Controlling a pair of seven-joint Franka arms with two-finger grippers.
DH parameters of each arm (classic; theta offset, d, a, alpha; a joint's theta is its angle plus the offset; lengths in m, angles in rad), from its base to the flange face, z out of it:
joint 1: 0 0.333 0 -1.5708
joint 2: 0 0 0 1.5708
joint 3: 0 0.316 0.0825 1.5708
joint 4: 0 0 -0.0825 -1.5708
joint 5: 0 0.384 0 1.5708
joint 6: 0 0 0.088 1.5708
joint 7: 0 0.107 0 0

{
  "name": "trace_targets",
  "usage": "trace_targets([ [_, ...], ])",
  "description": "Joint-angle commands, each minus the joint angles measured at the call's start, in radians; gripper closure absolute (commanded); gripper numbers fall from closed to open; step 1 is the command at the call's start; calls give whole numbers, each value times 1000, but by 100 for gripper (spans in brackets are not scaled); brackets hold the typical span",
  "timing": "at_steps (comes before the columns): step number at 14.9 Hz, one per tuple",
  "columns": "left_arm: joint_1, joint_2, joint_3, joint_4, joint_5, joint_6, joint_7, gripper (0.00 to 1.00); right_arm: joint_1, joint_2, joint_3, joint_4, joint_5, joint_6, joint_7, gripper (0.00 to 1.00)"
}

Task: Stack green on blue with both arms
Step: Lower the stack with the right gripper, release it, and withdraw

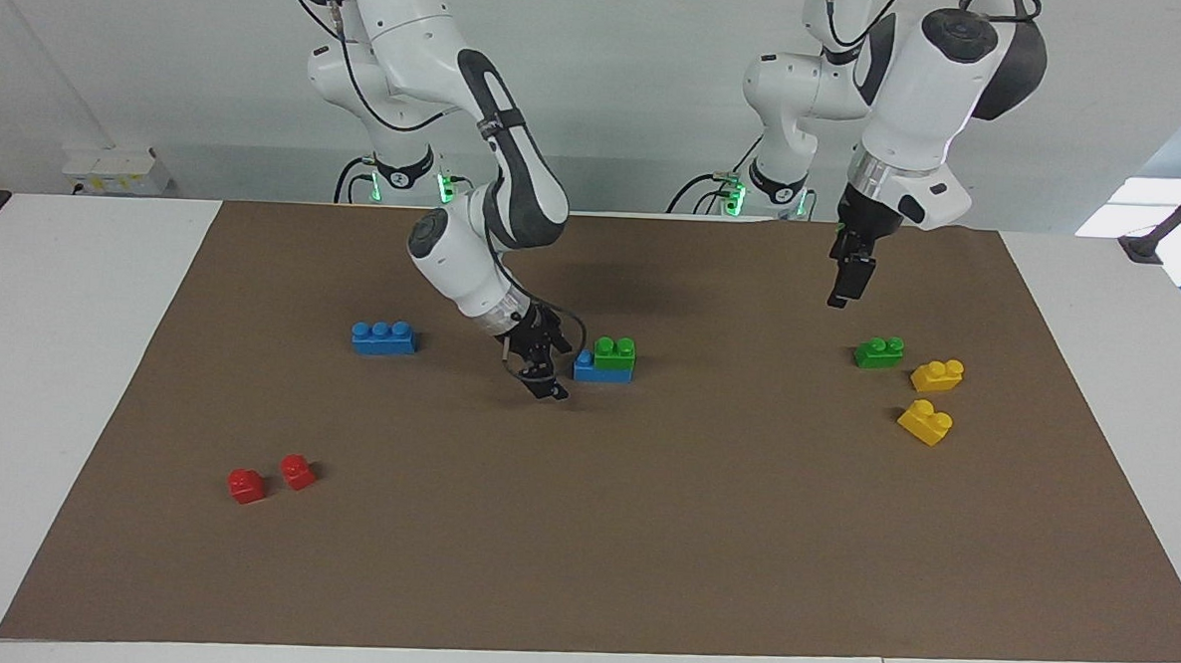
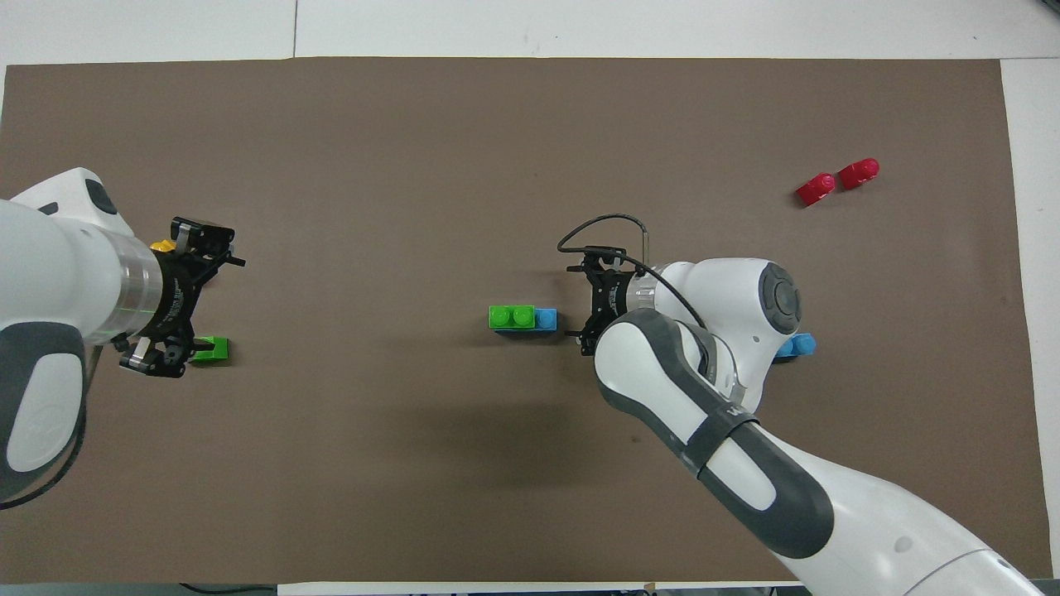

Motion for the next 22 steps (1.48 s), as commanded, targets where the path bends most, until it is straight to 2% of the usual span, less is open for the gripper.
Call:
trace_targets([
  [1,81,-12,-5,40,-20,-78,276,0,-97,-90,3,-8,6,-100,-10,0],
  [5,147,-10,-3,65,-20,-124,679,0,-232,-150,3,35,-156,-254,-17,0],
  [7,194,-10,-3,69,-22,-129,902,0,-305,-167,3,81,-280,-352,-55,0],
  [8,210,-10,-3,74,-46,-141,950,0,-335,-172,3,104,-331,-397,-99,0],
  [14,248,-10,0,89,-74,-198,1145,0,-457,-296,3,120,-537,-548,-470,0],
  [18,239,-1,-5,109,-71,-187,1159,0,-498,-376,1,136,-664,-612,-792,0],
  [22,229,22,0,141,-69,-202,1157,0,-530,-431,1,164,-733,-701,-1091,0],
])
